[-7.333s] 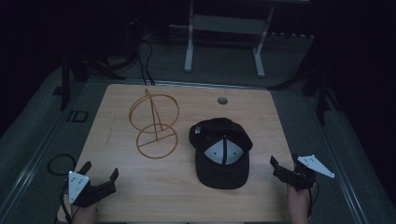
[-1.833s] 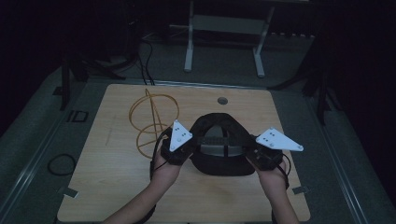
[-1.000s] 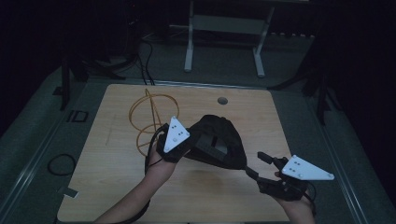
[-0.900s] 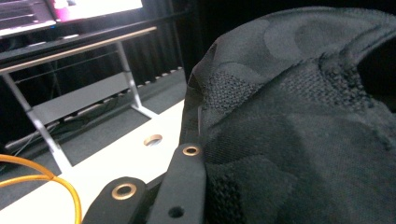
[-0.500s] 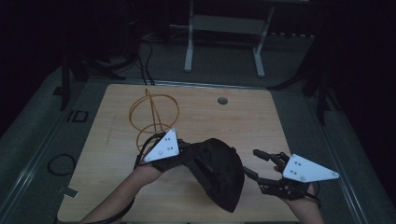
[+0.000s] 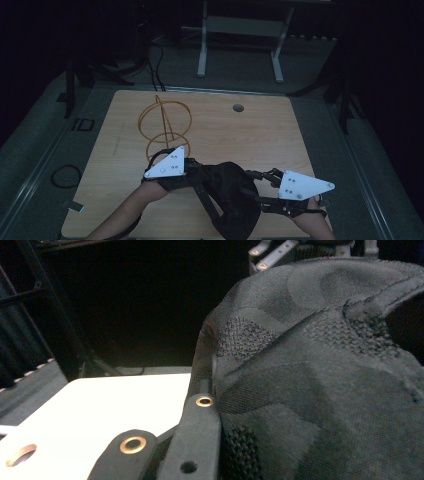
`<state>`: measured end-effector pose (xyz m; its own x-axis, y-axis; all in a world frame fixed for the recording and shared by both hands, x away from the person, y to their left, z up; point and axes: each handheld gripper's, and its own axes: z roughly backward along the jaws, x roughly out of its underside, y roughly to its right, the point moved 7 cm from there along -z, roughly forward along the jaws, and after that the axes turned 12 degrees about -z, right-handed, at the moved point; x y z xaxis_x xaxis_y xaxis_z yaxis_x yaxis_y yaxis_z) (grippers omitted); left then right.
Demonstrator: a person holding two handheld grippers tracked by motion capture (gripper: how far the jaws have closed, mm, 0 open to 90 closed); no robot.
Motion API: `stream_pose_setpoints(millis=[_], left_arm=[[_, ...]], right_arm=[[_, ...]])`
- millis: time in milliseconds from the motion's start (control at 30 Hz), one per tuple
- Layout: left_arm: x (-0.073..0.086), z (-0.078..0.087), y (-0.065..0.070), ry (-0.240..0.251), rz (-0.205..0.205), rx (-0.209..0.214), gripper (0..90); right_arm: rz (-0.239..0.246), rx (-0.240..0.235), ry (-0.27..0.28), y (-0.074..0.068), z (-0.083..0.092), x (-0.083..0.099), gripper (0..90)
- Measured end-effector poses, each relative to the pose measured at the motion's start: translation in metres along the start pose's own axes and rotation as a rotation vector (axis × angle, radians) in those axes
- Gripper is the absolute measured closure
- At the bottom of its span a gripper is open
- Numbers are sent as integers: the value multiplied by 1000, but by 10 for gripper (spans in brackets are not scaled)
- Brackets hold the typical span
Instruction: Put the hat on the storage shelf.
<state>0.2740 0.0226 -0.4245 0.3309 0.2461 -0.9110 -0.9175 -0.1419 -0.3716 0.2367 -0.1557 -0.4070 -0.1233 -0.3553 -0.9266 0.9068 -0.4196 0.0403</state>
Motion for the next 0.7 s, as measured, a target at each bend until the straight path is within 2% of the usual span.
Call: stream_pose_setpoints(millis=[133,300,367,467,533,600,700], left_arm=[[0,0,0,-5,-7,12,893],[-1,-3,1,-8,-11,20,892],[0,-4,0,-22,-13,12,892],[1,-5,-2,-38,-13,-3,891],[3,-5,-4,-42,-9,-16,891],[5,-4,-6,-45,-8,-25,890],[7,-3,-10,-43,1,-63,887]], right_arm=[[13,-19,4,-2,0,0,700],[5,-45,0,-4,-1,2,821],[7,-53,4,-5,-1,3,865],[16,-53,0,-7,0,3,880],[-6,-55,2,-7,0,2,884],[-20,-82,21,-9,2,1,885],[-61,-111,53,-10,5,-3,887]])
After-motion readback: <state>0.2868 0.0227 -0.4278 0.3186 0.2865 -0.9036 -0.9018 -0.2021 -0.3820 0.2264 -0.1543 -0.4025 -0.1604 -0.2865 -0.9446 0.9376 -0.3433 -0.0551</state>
